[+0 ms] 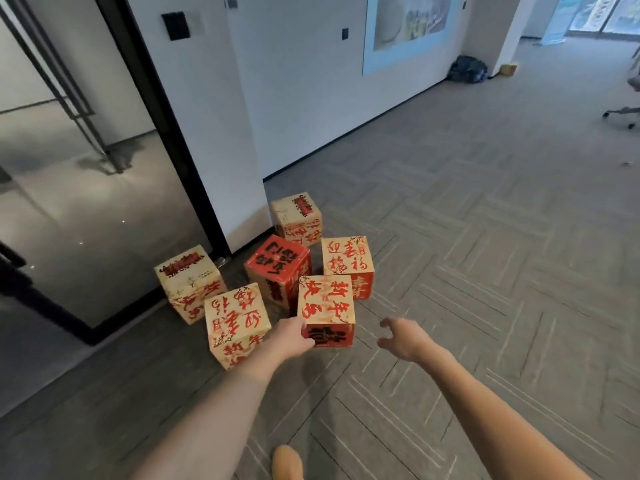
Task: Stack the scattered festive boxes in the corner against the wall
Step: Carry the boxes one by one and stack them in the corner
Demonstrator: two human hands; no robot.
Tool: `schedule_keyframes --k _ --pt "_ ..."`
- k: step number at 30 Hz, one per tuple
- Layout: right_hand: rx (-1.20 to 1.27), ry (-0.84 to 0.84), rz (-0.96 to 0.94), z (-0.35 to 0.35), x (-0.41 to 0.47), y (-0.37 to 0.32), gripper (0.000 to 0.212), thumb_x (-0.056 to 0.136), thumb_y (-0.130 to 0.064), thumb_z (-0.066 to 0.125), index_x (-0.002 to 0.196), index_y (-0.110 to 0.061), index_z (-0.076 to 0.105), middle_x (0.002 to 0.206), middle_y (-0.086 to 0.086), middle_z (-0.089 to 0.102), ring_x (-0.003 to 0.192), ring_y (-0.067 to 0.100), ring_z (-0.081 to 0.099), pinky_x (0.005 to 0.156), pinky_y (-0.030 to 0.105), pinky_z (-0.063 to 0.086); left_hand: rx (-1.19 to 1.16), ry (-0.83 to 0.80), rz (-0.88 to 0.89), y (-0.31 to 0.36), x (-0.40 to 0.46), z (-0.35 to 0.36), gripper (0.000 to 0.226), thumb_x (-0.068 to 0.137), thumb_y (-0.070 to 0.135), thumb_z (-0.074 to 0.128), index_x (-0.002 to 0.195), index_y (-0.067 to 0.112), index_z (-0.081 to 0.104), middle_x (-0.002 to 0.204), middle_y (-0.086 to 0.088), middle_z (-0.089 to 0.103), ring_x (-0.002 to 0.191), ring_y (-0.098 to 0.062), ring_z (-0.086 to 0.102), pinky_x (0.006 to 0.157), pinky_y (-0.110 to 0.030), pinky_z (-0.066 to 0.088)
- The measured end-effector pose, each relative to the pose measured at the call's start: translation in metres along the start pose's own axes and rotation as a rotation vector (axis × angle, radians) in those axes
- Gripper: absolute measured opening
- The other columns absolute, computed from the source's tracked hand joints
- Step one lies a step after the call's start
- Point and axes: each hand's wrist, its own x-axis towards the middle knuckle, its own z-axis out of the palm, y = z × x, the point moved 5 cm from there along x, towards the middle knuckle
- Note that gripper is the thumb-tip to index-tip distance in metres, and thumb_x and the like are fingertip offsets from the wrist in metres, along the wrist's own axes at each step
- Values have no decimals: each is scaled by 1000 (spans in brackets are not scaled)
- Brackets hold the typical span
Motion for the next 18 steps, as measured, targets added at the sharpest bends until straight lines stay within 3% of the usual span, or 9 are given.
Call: schedule_keyframes --k 5,11,18 --pt "-94 -53 -12 -3 105 -18 55 96 -35 61 144 -12 46 143 8 55 129 26 54 107 38 46 -82 -30 -42 -24 102 -15 42 92 32 64 131 19 56 132 -3 61 117 -23 59 85 -29 47" --pt "-32 -98 104 4 235 -29 55 97 -35 59 143 -10 47 144 10 54 129 27 53 107 37 44 -160 -83 -113 -55 241 -25 50 92 34 65 137 18 50 136 -7 58 121 -27 57 87 -32 47" --pt "86 -226 211 55 348 -8 57 95 -29 62 146 -12 44 144 11 53 130 28 53 105 35 43 -277 -165 -272 -95 354 22 59 87 43 71 136 21 47 138 -7 56 124 -27 55 91 -35 48"
